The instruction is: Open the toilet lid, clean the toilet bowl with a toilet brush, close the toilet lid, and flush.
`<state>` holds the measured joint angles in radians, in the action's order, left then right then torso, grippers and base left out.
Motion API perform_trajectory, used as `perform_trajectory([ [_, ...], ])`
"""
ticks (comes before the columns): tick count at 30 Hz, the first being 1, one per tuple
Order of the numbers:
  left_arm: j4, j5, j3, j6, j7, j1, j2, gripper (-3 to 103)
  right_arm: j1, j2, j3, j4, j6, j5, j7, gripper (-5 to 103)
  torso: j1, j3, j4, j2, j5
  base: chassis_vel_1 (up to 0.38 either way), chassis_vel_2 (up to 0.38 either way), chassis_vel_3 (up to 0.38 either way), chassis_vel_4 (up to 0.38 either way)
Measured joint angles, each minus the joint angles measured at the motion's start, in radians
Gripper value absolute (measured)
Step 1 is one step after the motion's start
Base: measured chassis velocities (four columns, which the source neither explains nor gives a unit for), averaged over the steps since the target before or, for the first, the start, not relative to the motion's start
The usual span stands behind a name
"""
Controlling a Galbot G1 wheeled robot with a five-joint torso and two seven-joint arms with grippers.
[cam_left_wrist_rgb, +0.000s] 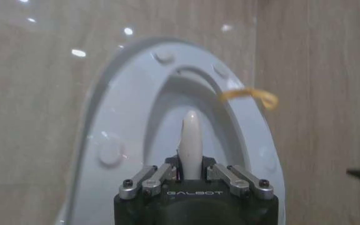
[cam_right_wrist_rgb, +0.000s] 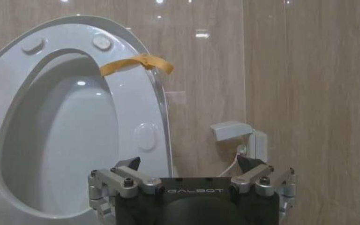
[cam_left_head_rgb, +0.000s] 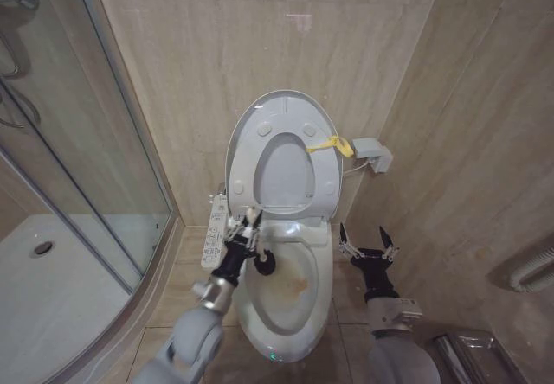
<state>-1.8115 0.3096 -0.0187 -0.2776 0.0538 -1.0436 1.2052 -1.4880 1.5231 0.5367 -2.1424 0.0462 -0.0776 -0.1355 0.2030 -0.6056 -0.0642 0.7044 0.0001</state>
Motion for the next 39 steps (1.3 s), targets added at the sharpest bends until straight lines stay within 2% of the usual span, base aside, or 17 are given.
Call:
perform_trajectory([
  [3,0.087,0.002,0.047,-0.017,0.0,0.072,0.009,21,0.0,0.0,0.0,0.0,0.0,0.0,0.0,100,0.0,0.0,0.0,0.0,0.0,0.0,0.0,0.0,0.0],
  [5,0.216,0.006,0.102,-0.077,-0.011,0.154,0.03,21,0.0,0.0,0.0,0.0,0.0,0.0,0.0,100,0.0,0.0,0.0003,0.0,0.0,0.0,0.0,0.0,0.0],
  [6,0.216,0.006,0.102,-0.077,-0.011,0.154,0.03,21,0.0,0.0,0.0,0.0,0.0,0.0,0.0,100,0.0,0.0,0.0003,0.0,0.0,0.0,0.0,0.0,0.0],
  [8,0.302,0.006,0.145,-0.116,-0.023,0.203,0.052,21,0.0,0.0,0.0,0.0,0.0,0.0,0.0,100,0.0,0.0,0.0001,0.0,0.0,0.0,0.0,0.0,0.0],
  [10,0.376,0.005,0.182,-0.131,-0.028,0.235,0.079,21,0.0,0.0,0.0,0.0,0.0,0.0,0.0,100,0.0,0.0,0.0,0.0,0.0001,0.0,0.0,0.0,0.0],
  [11,0.376,0.005,0.182,-0.131,-0.028,0.235,0.079,21,0.0,0.0,0.0,0.0,0.0,0.0,0.0,100,0.0,0.0,0.0,0.0,0.0001,0.0,0.0,0.0,0.0],
  [15,0.496,-0.01,0.219,-0.16,-0.032,0.262,0.123,21,0.0,0.0,0.0,0.0,0.0,0.0,0.0,100,0.0,0.0,0.0002,0.0,0.0001,0.0,0.0,0.0,0.0],
  [24,0.704,-0.036,0.282,-0.234,-0.043,0.277,0.154,21,0.0,0.0,0.0,0.0,0.0,0.0,0.0,100,0.0,0.0,0.0003,0.0,0.0001,0.0,0.0,0.0,0.0],
  [28,0.761,-0.054,0.281,-0.266,-0.052,0.279,0.17,21,0.0,0.0,0.0,0.0,0.0,0.0,0.0,100,0.0,0.0,0.0,0.0,0.0003,0.0,0.0,0.0,0.0],
  [32,0.761,-0.059,0.273,-0.268,-0.052,0.278,0.175,21,0.0,0.0,0.0,0.0,0.0,0.0,0.0,100,0.0,0.0,0.0001,0.0,0.0002,0.0,0.0,0.0,0.0],
  [39,0.68,-0.075,0.271,-0.248,-0.049,0.274,0.18,21,0.0,0.0,0.0,0.0,0.0,0.0,0.0,100,0.0,0.0,0.0,0.0,-0.0004,0.0,0.0,0.0,0.0],
])
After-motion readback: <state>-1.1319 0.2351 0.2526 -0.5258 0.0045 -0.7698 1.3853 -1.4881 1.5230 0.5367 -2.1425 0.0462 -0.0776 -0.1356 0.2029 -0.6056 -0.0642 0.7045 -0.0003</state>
